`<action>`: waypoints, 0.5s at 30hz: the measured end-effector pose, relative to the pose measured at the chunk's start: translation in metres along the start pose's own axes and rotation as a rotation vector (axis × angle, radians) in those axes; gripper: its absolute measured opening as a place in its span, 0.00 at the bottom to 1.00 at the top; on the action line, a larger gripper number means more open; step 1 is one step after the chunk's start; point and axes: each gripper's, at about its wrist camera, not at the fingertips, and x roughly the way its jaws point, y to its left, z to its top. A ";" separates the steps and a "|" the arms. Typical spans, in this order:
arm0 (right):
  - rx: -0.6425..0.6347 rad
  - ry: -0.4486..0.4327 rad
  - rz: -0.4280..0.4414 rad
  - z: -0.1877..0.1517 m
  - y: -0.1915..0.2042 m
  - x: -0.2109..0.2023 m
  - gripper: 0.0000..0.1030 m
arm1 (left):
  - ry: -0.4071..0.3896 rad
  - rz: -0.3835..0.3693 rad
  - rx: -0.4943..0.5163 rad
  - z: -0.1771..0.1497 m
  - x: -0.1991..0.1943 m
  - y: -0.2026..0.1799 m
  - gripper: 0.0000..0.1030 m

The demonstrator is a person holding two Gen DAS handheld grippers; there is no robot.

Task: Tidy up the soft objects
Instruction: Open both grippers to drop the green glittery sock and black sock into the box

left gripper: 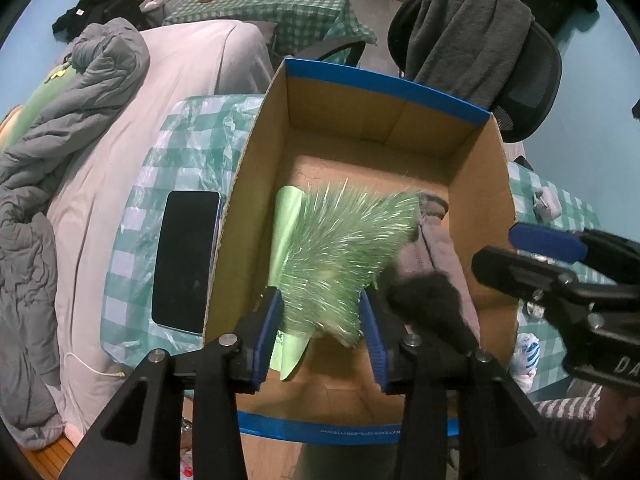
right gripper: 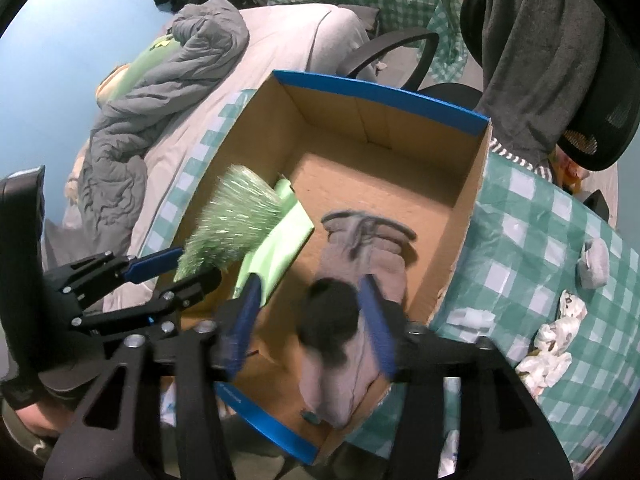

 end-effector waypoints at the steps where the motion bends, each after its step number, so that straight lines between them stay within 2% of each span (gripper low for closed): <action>1: 0.001 -0.002 -0.002 0.000 -0.001 -0.001 0.57 | 0.004 0.005 0.003 -0.001 0.001 -0.001 0.40; 5: 0.007 -0.006 -0.006 -0.001 -0.005 -0.006 0.57 | 0.017 0.009 -0.001 -0.003 0.003 -0.001 0.43; 8: 0.016 -0.010 -0.011 -0.003 -0.010 -0.011 0.57 | 0.017 0.009 -0.005 -0.005 0.001 -0.005 0.49; 15: 0.046 -0.023 -0.023 -0.011 -0.029 -0.022 0.60 | 0.017 0.003 0.020 -0.009 -0.002 -0.026 0.50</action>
